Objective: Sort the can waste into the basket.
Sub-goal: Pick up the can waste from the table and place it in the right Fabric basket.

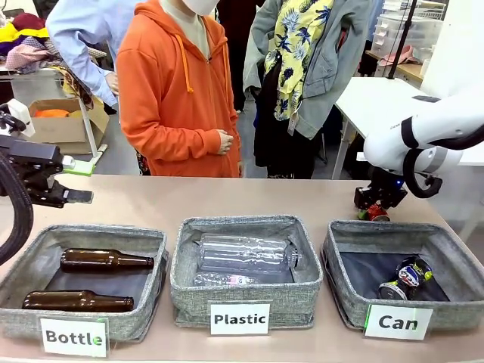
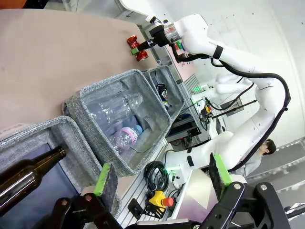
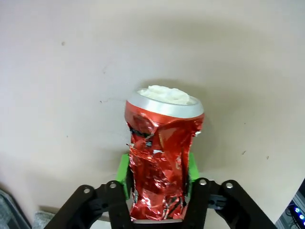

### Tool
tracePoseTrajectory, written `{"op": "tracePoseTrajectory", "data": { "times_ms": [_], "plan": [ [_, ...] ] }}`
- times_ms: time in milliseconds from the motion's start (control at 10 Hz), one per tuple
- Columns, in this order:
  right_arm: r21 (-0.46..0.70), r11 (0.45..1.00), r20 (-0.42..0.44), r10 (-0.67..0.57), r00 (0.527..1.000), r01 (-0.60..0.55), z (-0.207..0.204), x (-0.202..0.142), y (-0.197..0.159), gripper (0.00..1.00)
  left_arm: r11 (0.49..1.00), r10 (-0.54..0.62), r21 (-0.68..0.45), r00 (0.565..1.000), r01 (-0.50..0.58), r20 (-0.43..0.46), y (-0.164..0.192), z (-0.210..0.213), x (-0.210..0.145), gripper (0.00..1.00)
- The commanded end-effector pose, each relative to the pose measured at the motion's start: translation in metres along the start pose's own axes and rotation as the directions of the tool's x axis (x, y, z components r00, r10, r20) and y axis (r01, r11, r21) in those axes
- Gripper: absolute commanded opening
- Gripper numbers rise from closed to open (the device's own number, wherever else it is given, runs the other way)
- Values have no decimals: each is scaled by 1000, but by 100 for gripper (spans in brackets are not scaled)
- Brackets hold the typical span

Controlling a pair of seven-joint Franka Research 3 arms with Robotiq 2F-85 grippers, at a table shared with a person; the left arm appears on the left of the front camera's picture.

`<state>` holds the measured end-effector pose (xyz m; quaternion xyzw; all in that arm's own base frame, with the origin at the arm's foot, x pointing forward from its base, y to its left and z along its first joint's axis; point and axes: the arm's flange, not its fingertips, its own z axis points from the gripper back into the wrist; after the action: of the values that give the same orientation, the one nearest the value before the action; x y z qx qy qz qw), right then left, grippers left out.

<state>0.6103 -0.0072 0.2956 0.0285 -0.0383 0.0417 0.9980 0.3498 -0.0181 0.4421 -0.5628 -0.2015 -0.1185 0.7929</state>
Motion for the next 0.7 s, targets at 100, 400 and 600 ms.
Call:
{"op": "tracePoseTrajectory", "data": {
  "times_ms": [100, 400, 600],
  "plan": [
    [-34, 999, -34, -17, 999, 16, -3, 8, 2, 0, 1000, 4, -10, 1000, -3, 13, -2, 0, 1, 100],
    [-27, 1000, -35, -8, 999, 8, -3, 5, 0, 0, 1000, 4, -10, 1000, -3, 13, -2, 0, 1, 100],
    [-7, 1000, -7, 21, 1000, -22, 9, 1, 1, 0, 1000, 4, -10, 1000, -3, 13, -2, 0, 1, 100]
  ]
}}
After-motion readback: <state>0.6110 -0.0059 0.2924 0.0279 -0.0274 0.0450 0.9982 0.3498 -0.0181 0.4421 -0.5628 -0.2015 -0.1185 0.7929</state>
